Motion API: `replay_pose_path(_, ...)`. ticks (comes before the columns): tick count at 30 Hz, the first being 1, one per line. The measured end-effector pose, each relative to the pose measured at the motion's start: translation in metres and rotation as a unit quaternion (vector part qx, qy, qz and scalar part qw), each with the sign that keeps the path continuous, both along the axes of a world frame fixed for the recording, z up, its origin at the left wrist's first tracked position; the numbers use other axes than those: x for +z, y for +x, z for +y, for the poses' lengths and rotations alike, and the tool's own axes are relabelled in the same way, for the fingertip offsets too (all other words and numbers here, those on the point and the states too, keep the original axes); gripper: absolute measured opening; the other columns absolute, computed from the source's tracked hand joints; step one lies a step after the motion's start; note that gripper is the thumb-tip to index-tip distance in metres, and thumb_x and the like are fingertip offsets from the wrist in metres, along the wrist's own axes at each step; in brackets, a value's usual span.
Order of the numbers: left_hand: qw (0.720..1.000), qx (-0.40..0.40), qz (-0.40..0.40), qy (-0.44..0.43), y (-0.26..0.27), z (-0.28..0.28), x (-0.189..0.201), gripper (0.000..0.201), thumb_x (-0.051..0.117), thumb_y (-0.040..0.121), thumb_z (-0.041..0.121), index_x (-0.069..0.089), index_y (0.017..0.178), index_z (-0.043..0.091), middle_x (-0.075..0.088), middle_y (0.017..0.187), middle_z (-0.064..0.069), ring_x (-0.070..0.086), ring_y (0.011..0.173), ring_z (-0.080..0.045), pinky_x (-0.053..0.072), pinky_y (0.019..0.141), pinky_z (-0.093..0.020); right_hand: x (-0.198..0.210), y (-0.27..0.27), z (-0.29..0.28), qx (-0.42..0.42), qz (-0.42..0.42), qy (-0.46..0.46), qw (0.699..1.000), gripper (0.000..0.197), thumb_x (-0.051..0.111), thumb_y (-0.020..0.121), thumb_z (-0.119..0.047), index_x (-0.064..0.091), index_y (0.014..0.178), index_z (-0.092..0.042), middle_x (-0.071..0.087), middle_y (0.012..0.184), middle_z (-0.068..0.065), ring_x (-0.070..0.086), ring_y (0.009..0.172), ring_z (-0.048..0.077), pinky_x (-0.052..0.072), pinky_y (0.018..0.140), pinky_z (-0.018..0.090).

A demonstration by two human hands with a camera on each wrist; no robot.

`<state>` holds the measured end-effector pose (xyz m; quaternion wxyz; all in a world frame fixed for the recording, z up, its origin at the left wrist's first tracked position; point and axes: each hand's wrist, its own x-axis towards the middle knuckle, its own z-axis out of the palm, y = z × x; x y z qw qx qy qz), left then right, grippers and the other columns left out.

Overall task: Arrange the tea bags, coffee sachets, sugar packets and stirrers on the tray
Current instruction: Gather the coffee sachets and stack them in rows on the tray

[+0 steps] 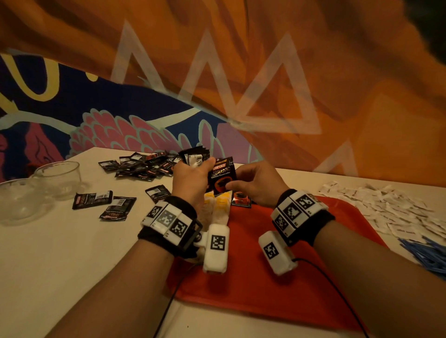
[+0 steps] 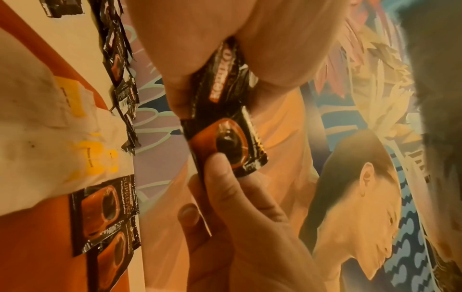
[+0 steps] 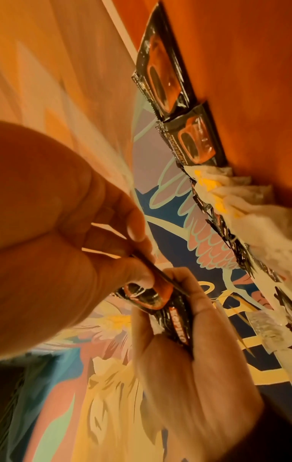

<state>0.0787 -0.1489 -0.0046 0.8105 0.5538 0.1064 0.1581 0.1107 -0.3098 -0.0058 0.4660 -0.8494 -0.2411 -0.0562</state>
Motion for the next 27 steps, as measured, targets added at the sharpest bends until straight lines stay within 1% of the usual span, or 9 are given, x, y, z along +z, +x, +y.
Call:
replay_pose_path(4,1.000,-0.003,-0.011,0.011,-0.003,0.000,0.001,0.038,0.074,0.089,0.023,0.059,0.121,0.009,0.072,0.109,-0.014,0.074,0.091,-0.027,0.061,0.082,-0.049,-0.002,0.000,0.001,0.001,0.002,0.008,1.000,0.011,0.081,0.079,-0.014,0.077,0.089,-0.011,0.076,0.086,0.005,0.068,0.074,0.013,0.055,0.078,0.037)
replay_pose_path(6,0.999,-0.027,-0.025,0.026,-0.007,0.001,0.003,0.034,0.076,0.087,0.027,0.064,0.114,0.011,0.073,0.107,-0.013,0.074,0.094,-0.028,0.059,0.087,-0.050,-0.003,0.001,-0.002,0.002,0.009,0.020,1.000,0.011,0.080,0.080,-0.012,0.077,0.089,-0.018,0.077,0.088,0.002,0.072,0.082,0.017,0.057,0.084,0.041)
replay_pose_path(9,0.996,-0.054,-0.037,0.056,-0.010,0.002,0.003,0.022,0.078,0.086,0.021,0.068,0.102,0.009,0.075,0.101,-0.015,0.074,0.094,-0.032,0.057,0.089,-0.057,-0.002,0.001,-0.005,0.006,0.011,0.030,0.999,0.016,0.080,0.079,-0.009,0.077,0.091,-0.018,0.077,0.089,0.002,0.074,0.086,0.022,0.058,0.086,0.046)
replay_pose_path(13,0.997,-0.050,-0.022,0.046,-0.009,-0.002,0.003,0.008,0.075,0.088,0.012,0.068,0.091,0.010,0.075,0.094,-0.016,0.075,0.084,-0.031,0.060,0.081,-0.053,-0.001,-0.003,-0.003,0.007,0.011,0.025,1.000,0.012,0.082,0.076,-0.011,0.078,0.087,-0.011,0.075,0.080,0.000,0.067,0.070,0.006,0.054,0.074,0.032)
replay_pose_path(16,0.999,-0.029,-0.015,0.034,-0.006,0.000,0.001,0.015,0.075,0.088,0.019,0.067,0.097,0.010,0.075,0.097,-0.013,0.075,0.085,-0.028,0.061,0.078,-0.047,0.002,-0.005,-0.002,-0.003,0.016,0.015,1.000,0.010,0.082,0.077,-0.014,0.078,0.086,-0.011,0.075,0.082,0.001,0.069,0.074,0.012,0.056,0.074,0.032)
replay_pose_path(18,1.000,-0.025,-0.018,0.005,-0.002,0.005,-0.003,0.026,0.075,0.088,0.029,0.066,0.102,0.009,0.074,0.094,-0.008,0.073,0.082,-0.021,0.059,0.076,-0.041,0.003,-0.004,-0.008,-0.021,0.036,0.017,0.999,0.005,0.079,0.081,-0.014,0.078,0.087,-0.015,0.074,0.073,-0.005,0.069,0.067,0.009,0.056,0.064,0.025)
replay_pose_path(20,0.999,-0.026,-0.015,-0.031,0.000,0.008,-0.003,0.024,0.071,0.092,0.030,0.069,0.102,0.008,0.069,0.081,-0.004,0.065,0.072,-0.016,0.054,0.071,-0.035,0.004,0.001,-0.020,-0.059,0.060,0.014,0.996,0.003,0.075,0.085,-0.013,0.077,0.088,-0.014,0.072,0.067,-0.006,0.064,0.059,0.004,0.048,0.055,0.018)
replay_pose_path(23,0.996,-0.041,0.001,-0.084,0.001,0.009,-0.002,0.023,0.064,0.097,0.026,0.066,0.109,0.007,0.066,0.075,-0.003,0.062,0.064,-0.015,0.050,0.065,-0.031,0.003,0.014,-0.044,-0.141,0.115,-0.014,0.983,0.007,0.076,0.084,-0.014,0.071,0.083,-0.018,0.072,0.080,0.004,0.066,0.070,0.014,0.052,0.061,0.024)
replay_pose_path(27,0.993,-0.062,0.004,-0.096,0.002,0.007,-0.002,0.027,0.062,0.098,0.022,0.062,0.118,0.004,0.065,0.075,-0.004,0.061,0.063,-0.016,0.049,0.062,-0.029,-0.006,0.024,-0.067,-0.210,0.202,-0.065,0.955,0.009,0.075,0.085,-0.012,0.068,0.080,-0.011,0.067,0.074,0.005,0.059,0.065,0.013,0.048,0.061,0.026)
